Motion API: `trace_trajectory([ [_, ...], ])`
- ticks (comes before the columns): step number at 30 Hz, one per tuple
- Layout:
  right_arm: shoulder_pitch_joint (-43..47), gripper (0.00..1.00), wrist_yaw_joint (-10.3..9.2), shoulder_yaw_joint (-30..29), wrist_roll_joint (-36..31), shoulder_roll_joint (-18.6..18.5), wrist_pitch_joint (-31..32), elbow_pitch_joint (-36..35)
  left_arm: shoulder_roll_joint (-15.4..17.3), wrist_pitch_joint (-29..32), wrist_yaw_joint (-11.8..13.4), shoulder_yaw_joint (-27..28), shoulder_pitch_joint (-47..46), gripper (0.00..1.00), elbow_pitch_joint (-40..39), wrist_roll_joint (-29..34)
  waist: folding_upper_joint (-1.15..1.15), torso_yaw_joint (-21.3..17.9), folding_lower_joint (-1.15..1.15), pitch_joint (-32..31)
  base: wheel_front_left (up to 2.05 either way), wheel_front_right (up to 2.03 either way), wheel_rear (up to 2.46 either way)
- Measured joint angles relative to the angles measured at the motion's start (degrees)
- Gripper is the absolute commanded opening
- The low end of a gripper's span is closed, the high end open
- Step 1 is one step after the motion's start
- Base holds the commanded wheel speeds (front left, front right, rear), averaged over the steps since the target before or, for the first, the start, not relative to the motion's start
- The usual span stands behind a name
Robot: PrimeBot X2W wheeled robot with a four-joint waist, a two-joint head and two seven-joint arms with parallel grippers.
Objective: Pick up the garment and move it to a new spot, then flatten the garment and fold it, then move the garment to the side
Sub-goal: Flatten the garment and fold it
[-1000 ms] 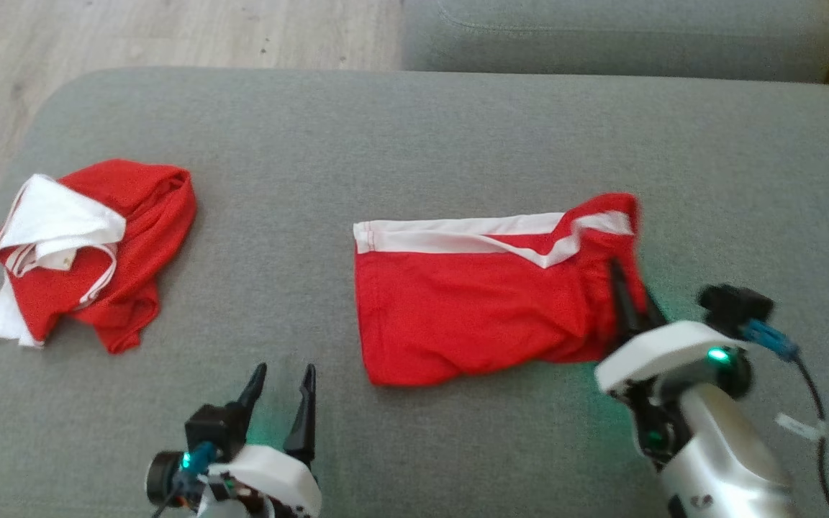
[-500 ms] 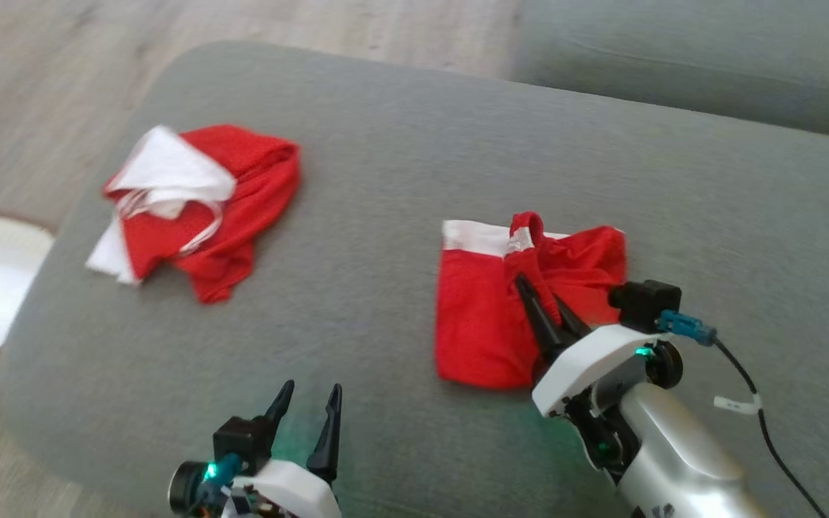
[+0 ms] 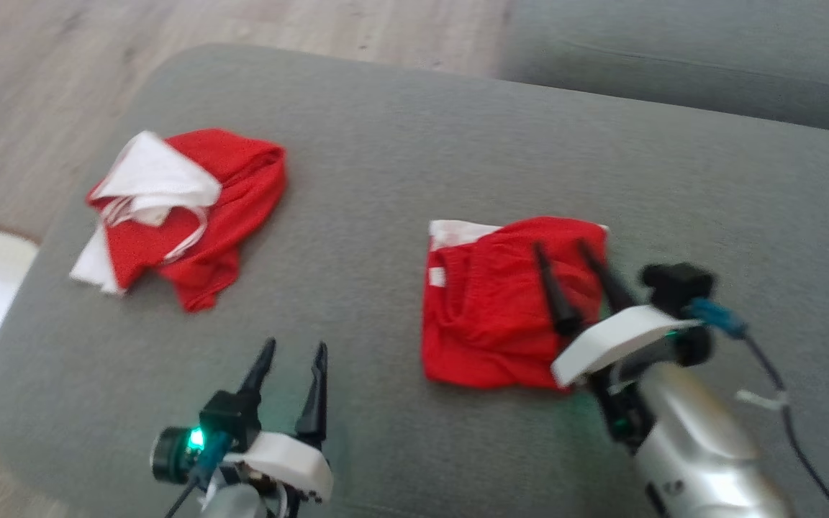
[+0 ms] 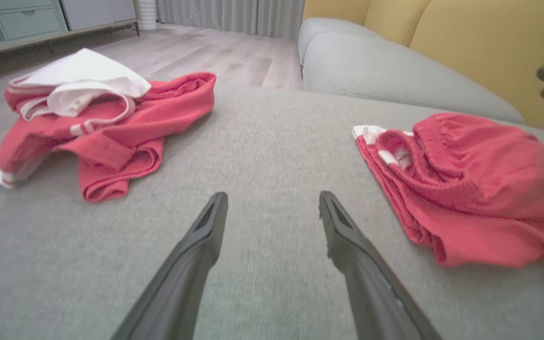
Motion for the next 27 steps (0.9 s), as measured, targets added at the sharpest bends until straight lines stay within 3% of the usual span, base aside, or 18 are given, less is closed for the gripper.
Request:
trace_trajectory([
  [5, 3.07, 1.0, 0.0, -13.27, -10.32, -0.13, -0.03, -4.08, 0.0, -0.01, 1.01, 2.47, 0.59, 1.0, -5.03, 3.72, 0.0, -4.14, 0.0, -0.51, 0.0, 0.0, 0.0],
  [10, 10.73, 1.0, 0.0, -20.49, -16.5, -0.12, -0.12, -7.19, 0.01, -0.01, 2.05, 4.19, 3.46, 1.0, -7.08, 6.97, 0.0, -7.79, 0.0, -1.24, 0.0, 0.0, 0.0],
  [18, 17.12, 1.0, 0.0, -22.65, -19.25, 0.19, -0.12, -10.25, 0.09, -0.01, 3.54, 7.19, 8.9, 1.0, -9.87, 9.38, 0.0, -11.74, -0.01, -3.38, 0.0, 0.0, 0.0],
  [27, 18.98, 1.0, 0.0, -21.43, -18.68, 0.42, -0.12, -10.45, 0.1, -0.01, 3.77, 7.17, 11.39, 1.0, -10.18, 9.37, 0.0, -11.6, 0.0, -3.49, 0.0, 0.0, 0.0],
])
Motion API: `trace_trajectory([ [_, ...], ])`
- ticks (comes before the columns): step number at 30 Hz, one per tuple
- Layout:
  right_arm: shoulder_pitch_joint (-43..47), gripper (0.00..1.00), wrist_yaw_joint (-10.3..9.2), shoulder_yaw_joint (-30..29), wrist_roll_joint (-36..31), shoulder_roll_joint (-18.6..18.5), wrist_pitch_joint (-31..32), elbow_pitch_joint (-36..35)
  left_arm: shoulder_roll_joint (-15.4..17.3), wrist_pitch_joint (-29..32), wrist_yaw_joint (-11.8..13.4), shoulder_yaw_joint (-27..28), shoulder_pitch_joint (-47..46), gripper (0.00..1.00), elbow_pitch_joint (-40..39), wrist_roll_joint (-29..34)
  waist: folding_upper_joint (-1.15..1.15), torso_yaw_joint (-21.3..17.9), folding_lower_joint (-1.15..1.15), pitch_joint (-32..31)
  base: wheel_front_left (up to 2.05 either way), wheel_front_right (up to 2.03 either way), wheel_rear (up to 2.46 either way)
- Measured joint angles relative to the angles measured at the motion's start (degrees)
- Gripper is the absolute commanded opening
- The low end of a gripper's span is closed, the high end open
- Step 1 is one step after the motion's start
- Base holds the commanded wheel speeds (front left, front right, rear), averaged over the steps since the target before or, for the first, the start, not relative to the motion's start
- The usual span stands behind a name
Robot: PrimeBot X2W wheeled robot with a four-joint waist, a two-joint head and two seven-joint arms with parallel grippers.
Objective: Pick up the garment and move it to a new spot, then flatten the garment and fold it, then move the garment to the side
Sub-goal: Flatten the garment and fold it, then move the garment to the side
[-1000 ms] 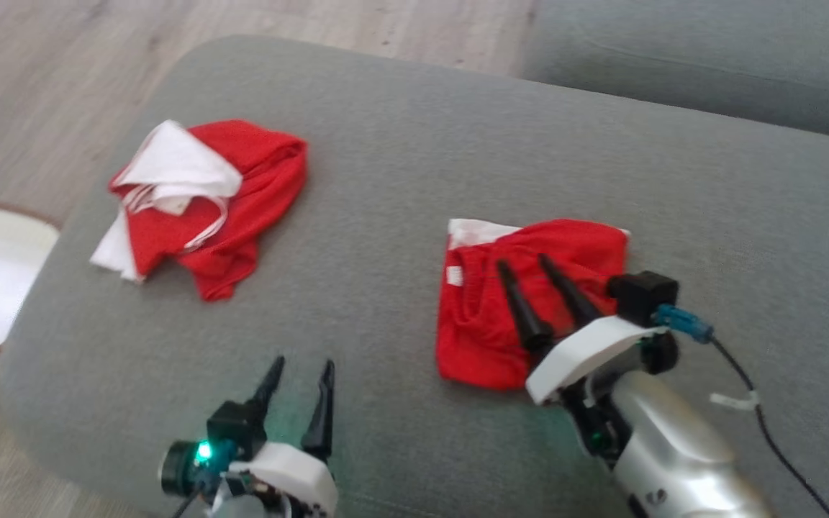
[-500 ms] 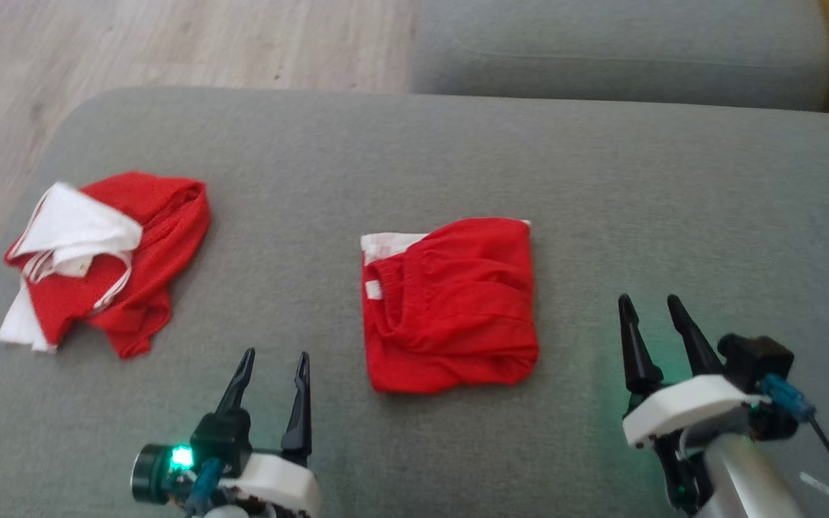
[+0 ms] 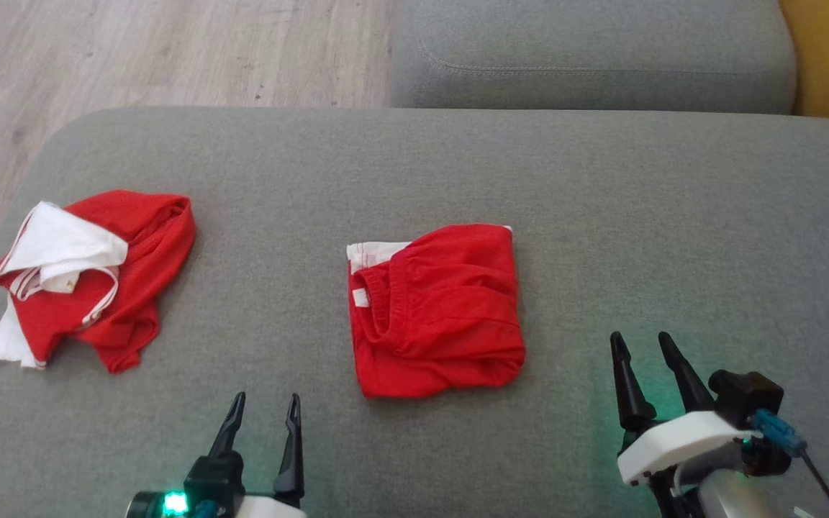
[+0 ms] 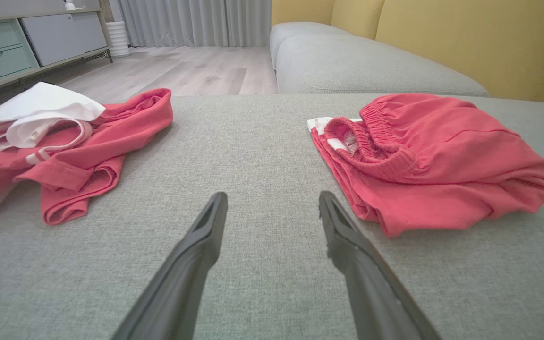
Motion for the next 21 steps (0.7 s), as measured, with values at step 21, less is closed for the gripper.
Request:
trace_trajectory([
  [21, -16.42, 1.0, 0.0, 5.14, 0.07, -0.07, -0.01, 17.31, 0.0, 0.0, -1.35, -6.04, -3.86, 1.0, -0.35, -1.01, 0.0, 10.16, 0.01, 4.83, 0.0, 0.0, 0.0],
])
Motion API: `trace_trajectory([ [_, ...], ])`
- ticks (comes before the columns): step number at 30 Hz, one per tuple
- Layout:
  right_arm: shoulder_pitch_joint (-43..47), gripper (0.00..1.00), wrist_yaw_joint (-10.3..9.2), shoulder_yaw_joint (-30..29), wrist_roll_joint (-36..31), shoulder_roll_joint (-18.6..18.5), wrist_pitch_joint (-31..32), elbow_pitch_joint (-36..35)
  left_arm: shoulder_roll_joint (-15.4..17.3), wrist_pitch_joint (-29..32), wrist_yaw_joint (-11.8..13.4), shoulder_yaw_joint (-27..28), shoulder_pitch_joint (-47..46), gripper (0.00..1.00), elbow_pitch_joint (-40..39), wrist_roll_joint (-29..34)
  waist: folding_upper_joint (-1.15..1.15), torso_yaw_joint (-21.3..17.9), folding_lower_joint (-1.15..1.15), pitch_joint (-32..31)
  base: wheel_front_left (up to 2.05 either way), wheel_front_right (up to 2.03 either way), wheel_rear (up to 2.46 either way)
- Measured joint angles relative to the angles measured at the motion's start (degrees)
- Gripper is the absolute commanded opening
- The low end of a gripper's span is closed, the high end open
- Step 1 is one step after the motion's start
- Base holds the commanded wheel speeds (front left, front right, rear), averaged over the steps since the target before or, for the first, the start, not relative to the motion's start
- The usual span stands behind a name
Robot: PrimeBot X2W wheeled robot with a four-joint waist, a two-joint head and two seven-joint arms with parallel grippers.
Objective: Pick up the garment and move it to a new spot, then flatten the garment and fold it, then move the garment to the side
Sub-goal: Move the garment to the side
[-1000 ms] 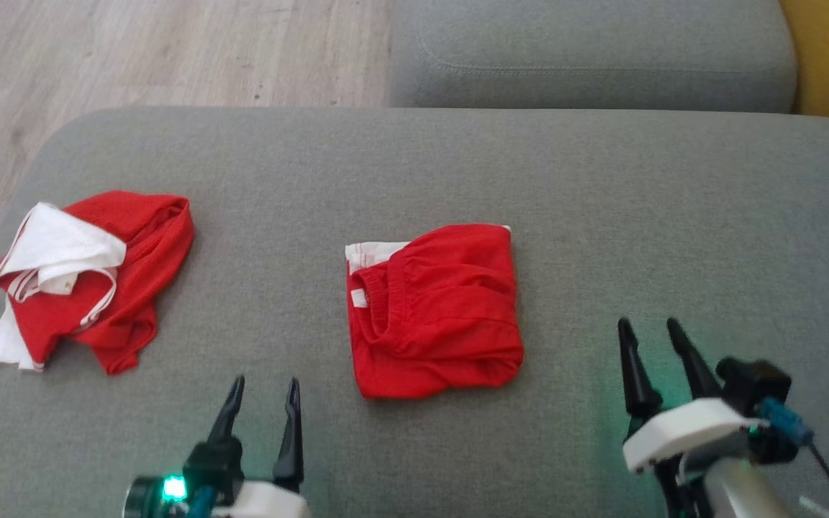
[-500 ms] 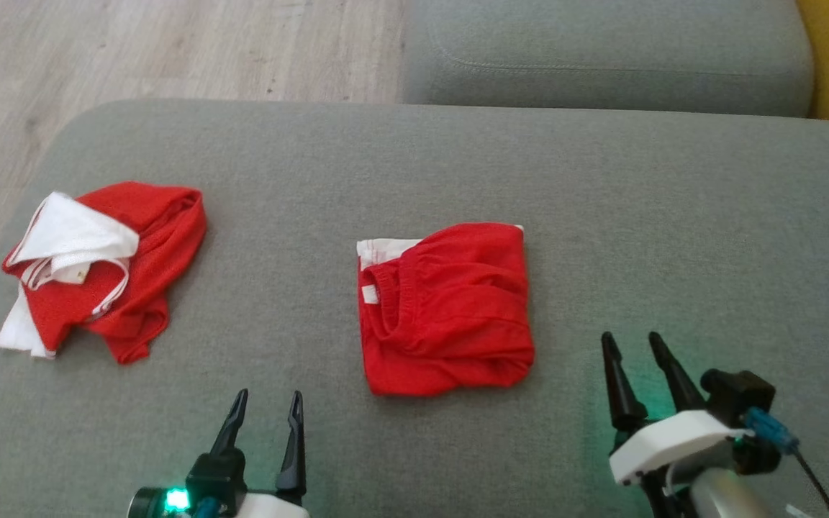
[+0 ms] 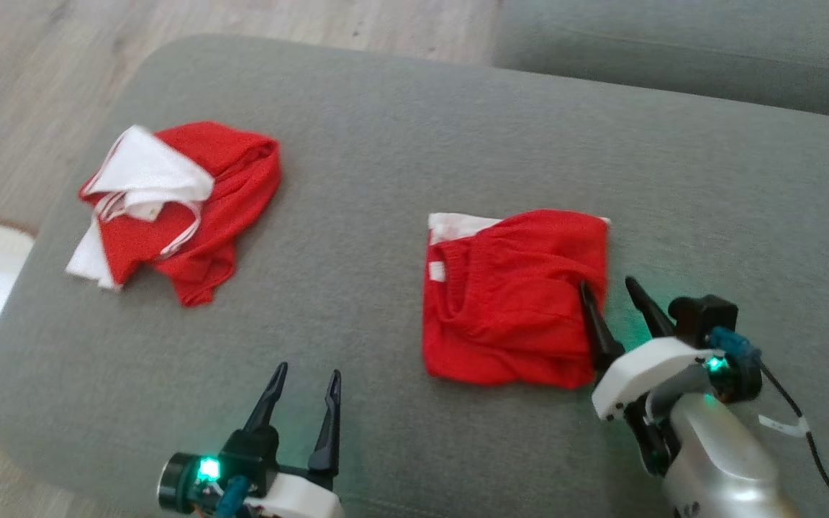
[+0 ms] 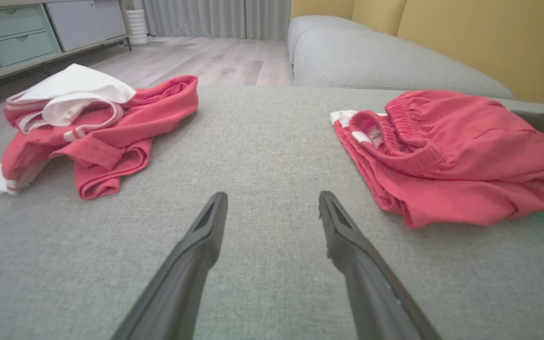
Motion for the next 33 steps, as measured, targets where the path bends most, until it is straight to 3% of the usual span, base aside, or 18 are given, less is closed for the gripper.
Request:
trace_trajectory([
  [5, -1.88, 1.0, 0.0, -1.19, -2.93, -0.14, -0.52, 7.98, 0.01, 0.0, 0.09, -0.44, -0.19, 1.0, -0.04, -0.12, 0.0, 3.06, 0.0, 1.67, 0.0, 0.0, 0.0],
  [6, -2.38, 0.64, 0.0, -1.11, -2.92, -0.19, -0.56, 8.04, 0.01, 0.0, 0.23, -0.45, -0.25, 1.0, -0.14, -0.45, 0.0, 3.32, 0.0, 2.05, 0.0, 0.0, 0.0],
  [7, -2.86, 0.05, 0.0, -1.16, -2.92, -0.23, -0.55, 7.93, 0.01, 0.0, 0.49, -0.41, -0.35, 1.0, -0.29, -0.59, 0.0, 3.42, 0.0, 2.39, 0.0, 0.0, 0.0],
  [8, -3.35, 0.0, 0.0, -1.23, -2.94, -0.23, -0.55, 7.73, 0.01, 0.0, 0.52, -0.35, -0.52, 1.0, -0.36, -0.69, 0.0, 3.31, 0.01, 2.65, 0.0, 0.0, 0.0],
  [13, -3.46, 0.0, 0.0, -1.88, -4.43, -0.05, -0.33, 5.71, 0.01, 0.0, 0.51, -0.2, -0.84, 1.0, -0.78, -0.98, 0.0, 1.2, 0.0, 2.75, 0.0, 0.0, 0.0],
  [18, -3.42, 0.0, 0.0, -3.12, -6.12, -0.03, -0.31, 2.65, 0.01, 0.0, -0.07, -0.25, -0.91, 1.0, -1.05, -0.94, 0.0, -4.29, -0.01, 2.28, 0.0, 0.0, 0.0],
  [33, -3.39, 0.0, 0.0, -0.4, -4.19, -0.14, -0.31, -0.58, -0.01, 0.0, -1.56, -2.81, -6.71, 1.0, -1.52, -0.9, 0.0, -31.35, 0.0, 2.59, 0.0, 0.0, 0.0],
])
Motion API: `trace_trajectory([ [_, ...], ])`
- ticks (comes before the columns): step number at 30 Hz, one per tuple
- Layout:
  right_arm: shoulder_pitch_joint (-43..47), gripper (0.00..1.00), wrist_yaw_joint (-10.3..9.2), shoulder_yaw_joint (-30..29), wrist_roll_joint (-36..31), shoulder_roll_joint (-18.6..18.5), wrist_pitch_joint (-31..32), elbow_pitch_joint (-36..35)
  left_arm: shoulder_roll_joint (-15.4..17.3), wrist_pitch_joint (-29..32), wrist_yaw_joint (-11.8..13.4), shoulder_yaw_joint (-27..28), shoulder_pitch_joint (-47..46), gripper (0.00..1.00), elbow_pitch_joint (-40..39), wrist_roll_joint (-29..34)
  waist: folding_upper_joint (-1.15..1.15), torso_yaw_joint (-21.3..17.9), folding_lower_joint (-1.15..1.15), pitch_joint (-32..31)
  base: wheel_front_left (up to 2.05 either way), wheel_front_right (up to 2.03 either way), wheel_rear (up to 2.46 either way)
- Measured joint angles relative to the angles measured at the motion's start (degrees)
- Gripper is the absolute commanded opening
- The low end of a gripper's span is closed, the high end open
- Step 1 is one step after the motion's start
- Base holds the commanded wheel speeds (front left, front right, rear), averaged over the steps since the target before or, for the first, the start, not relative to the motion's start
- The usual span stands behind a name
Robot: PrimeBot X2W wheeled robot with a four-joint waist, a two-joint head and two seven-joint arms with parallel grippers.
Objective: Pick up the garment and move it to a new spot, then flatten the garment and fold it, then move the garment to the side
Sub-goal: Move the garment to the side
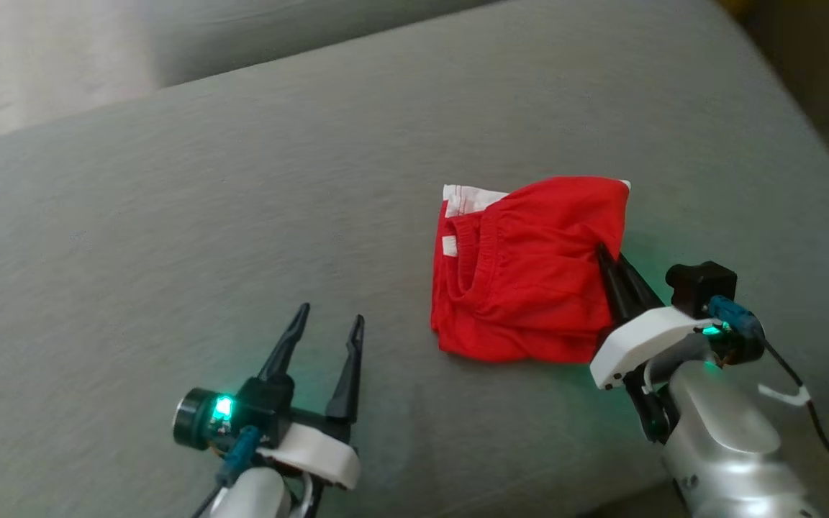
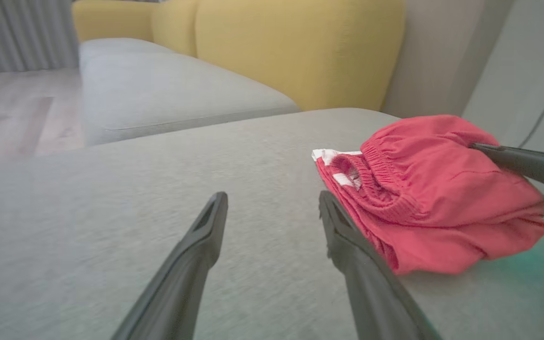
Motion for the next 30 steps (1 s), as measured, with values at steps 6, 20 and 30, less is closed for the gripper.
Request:
trace_trajectory([
  [6, -0.03, 0.0, 0.0, 0.1, 0.1, -0.03, 0.0, 0.3, -0.02, 0.0, -0.49, -0.91, -0.23, 1.0, 0.64, 0.59, 0.0, -7.84, 0.0, 1.61, 0.0, 0.0, 0.0],
  [20, -21.79, 0.0, 0.0, -9.27, -17.28, -11.56, 1.82, 8.94, 0.01, 0.0, -2.54, -0.32, -4.02, 1.0, 1.59, 4.7, 0.0, -1.6, 0.01, 9.49, 0.0, 0.0, 0.0],
  [30, -25.95, 1.0, 0.0, -30.07, -29.87, -21.83, 8.17, 12.56, -0.47, -0.08, -3.47, 0.23, -7.09, 1.0, -0.76, 6.13, 0.0, 6.19, 0.0, 15.57, 0.0, 0.0, 0.0],
])
